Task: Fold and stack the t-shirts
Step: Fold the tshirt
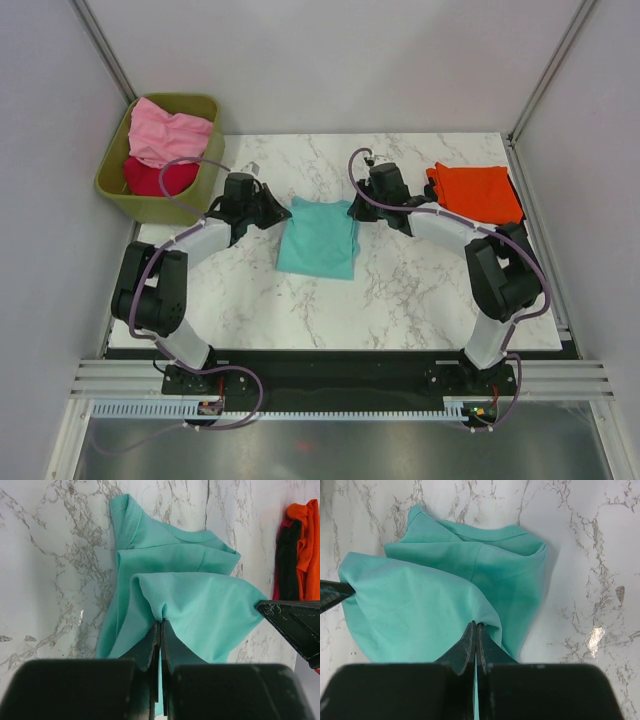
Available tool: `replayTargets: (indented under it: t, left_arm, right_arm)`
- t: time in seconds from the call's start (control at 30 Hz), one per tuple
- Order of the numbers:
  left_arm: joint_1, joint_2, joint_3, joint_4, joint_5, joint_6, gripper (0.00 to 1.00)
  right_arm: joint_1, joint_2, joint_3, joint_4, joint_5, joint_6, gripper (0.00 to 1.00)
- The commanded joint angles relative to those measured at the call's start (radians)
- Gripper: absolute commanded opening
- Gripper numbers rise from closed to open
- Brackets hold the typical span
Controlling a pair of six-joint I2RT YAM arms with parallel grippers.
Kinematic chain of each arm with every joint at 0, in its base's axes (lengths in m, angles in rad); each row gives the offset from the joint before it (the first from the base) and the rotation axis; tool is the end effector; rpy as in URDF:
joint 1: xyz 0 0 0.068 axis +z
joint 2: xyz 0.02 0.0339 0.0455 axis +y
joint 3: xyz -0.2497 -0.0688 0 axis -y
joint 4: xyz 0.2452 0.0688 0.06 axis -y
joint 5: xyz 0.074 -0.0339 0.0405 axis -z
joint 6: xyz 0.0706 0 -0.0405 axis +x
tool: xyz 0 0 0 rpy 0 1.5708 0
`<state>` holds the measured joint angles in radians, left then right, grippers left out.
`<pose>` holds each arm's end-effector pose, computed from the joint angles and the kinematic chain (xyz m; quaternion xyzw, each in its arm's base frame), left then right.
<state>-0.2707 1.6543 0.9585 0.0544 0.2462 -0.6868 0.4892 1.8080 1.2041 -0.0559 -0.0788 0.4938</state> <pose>0.3631 -0.1186 0.1660 -0.1294 0.8794 -0.3023 0.3442 0.3758 0.2063 0.1779 -0.0153 0.8974 0.2386 0.3708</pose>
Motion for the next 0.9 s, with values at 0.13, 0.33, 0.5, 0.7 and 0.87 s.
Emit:
replayTargets:
  t: [0.13,0.33,0.5,0.7,0.87]
  left_arm:
    - [0.008,-0.011,0.02,0.03,0.016,-0.022,0.02]
    - [0.064,0.231,0.199,0.05,0.091,-0.068,0.5]
    - [0.067,0.351,0.316,-0.01,0.016,-0.01,0.95]
    - [0.064,0.251,0.246,0.038,-0.036,0.02,0.94]
    - [0.053,0.107,0.129,0.081,-0.084,0.01,0.93]
  right_arm:
    - [0.006,-0.058,0.05,0.015,0.043,-0.009,0.0]
    - [-0.035,0.147,0.25,-0.056,0.096,-0.031,0.15]
    - [-0.087,0.283,0.336,-0.062,0.116,-0.021,0.73]
    - [-0.095,0.228,0.27,-0.004,0.093,-0.003,0.76]
    - [-0.093,0.114,0.163,0.033,0.086,0.008,0.79]
